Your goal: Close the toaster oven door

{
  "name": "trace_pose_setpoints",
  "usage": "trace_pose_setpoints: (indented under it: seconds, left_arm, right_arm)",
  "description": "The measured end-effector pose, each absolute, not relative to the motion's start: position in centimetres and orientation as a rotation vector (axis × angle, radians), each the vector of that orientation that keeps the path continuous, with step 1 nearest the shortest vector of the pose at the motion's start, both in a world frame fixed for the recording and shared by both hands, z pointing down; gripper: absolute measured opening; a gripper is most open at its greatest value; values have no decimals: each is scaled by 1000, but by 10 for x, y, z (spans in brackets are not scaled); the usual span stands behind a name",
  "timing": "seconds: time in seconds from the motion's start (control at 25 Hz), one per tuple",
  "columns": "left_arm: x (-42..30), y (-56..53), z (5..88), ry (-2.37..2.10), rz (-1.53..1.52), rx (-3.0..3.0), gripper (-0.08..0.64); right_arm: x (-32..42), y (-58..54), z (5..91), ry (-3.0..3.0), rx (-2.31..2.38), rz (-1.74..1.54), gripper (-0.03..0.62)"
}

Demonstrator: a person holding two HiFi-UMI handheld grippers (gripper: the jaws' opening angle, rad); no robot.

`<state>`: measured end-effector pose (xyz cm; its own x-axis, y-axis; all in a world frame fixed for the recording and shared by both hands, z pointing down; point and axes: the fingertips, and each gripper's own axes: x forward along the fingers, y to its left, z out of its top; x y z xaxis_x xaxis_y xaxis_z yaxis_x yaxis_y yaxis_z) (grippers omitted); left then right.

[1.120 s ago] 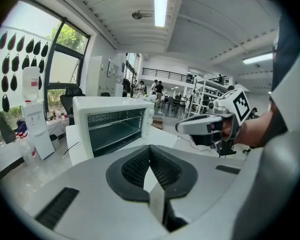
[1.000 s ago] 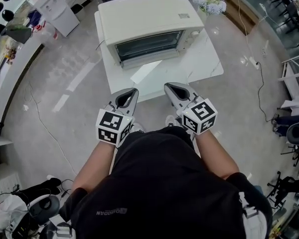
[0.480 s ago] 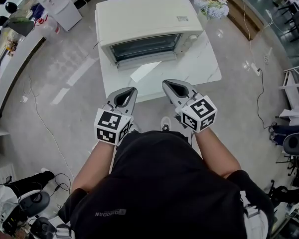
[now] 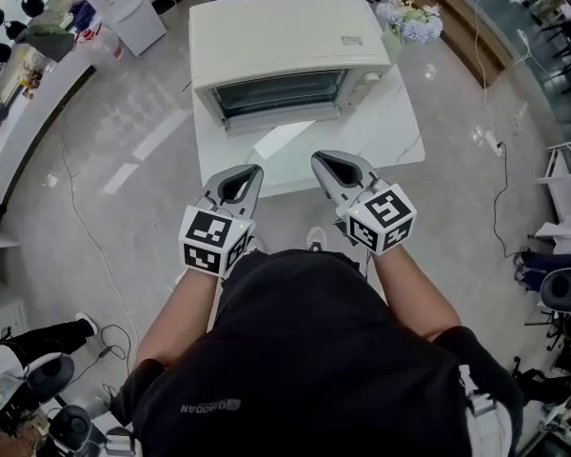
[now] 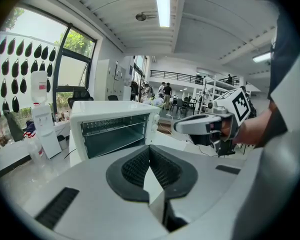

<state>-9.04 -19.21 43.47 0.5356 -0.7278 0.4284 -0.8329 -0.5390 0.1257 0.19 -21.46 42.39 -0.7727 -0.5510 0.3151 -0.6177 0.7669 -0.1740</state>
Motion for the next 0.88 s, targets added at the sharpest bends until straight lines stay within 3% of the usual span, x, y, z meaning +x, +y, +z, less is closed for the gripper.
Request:
trace_pose_setpoints:
  seconds: [0.88]
  left_arm:
    - [-92,-190,440,-1279,467,2459,3]
  right_arm:
    - [0,-210,429,-2715,940,409,118]
